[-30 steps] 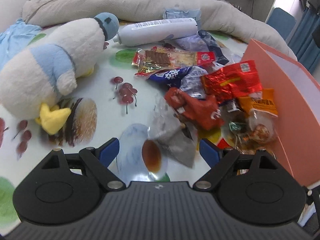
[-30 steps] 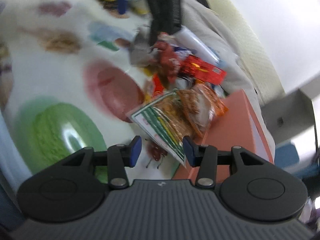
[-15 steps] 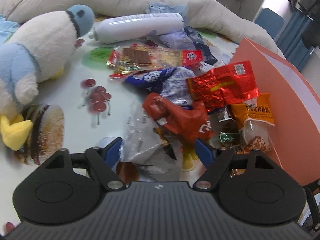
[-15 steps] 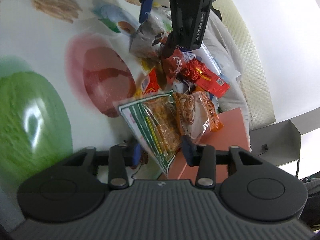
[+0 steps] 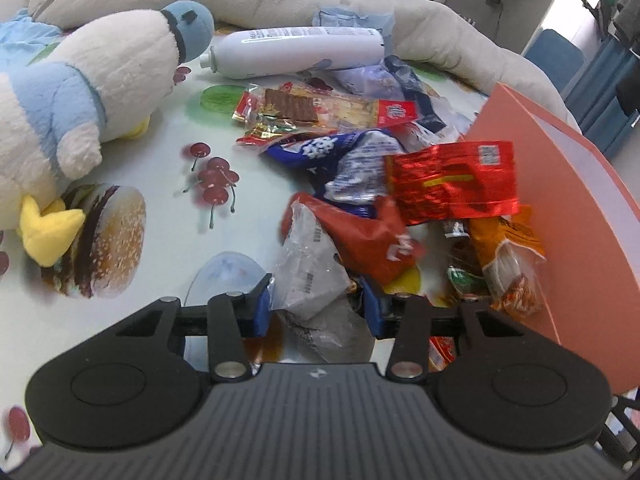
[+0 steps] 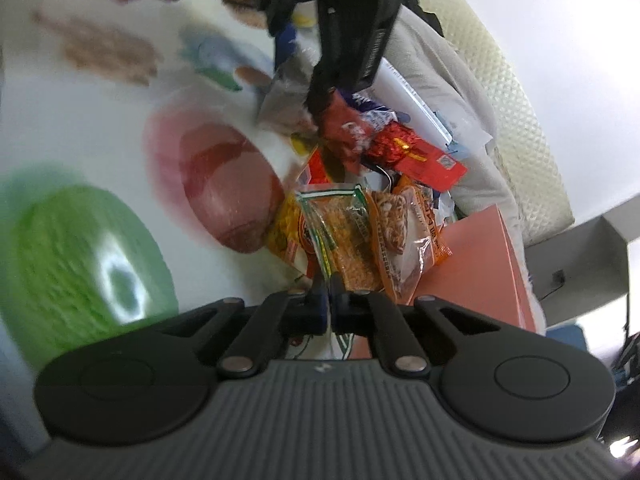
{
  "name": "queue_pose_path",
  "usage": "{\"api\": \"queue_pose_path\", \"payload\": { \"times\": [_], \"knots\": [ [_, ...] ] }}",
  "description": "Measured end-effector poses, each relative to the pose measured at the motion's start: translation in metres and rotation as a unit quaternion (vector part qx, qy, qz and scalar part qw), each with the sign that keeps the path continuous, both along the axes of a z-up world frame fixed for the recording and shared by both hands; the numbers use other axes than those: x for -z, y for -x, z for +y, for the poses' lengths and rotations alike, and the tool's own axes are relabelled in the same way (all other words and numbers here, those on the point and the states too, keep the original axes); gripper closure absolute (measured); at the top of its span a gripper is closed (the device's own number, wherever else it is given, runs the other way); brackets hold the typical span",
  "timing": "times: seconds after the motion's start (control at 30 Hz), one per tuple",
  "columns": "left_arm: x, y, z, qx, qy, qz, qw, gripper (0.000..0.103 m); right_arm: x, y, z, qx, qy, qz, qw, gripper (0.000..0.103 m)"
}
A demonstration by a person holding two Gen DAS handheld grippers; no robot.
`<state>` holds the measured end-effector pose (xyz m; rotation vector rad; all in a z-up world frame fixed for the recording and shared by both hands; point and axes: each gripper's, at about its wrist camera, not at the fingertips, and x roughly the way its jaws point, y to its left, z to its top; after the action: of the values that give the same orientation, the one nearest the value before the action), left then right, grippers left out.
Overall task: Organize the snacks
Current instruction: 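Grasp the clear plastic bag with the left tool while the right tool grasps the green pickle pack, then carry the clear bag with the left tool while the right tool carries the pickle pack over the box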
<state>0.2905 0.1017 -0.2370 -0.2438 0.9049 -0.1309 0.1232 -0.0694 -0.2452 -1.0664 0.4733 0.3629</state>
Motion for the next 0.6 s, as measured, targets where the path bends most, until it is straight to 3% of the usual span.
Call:
{"api": "queue_pose_path", "payload": {
  "times": [0.23, 0.6],
  "knots": [
    [-0.015, 0.032, -0.003, -0.005, 0.007, -0.007, 0.9999, 0.053, -0.024, 0.01, -0.005, 0.023, -0.08, 0.032, 0.996, 0.1],
    [-0.041, 0.088, -0.006, -0.027, 0.028, -0.019, 0.9991, 0.053, -0.053, 0.023, -0.026, 0.079, -0.203, 0.083, 0.972, 0.1]
  ]
}}
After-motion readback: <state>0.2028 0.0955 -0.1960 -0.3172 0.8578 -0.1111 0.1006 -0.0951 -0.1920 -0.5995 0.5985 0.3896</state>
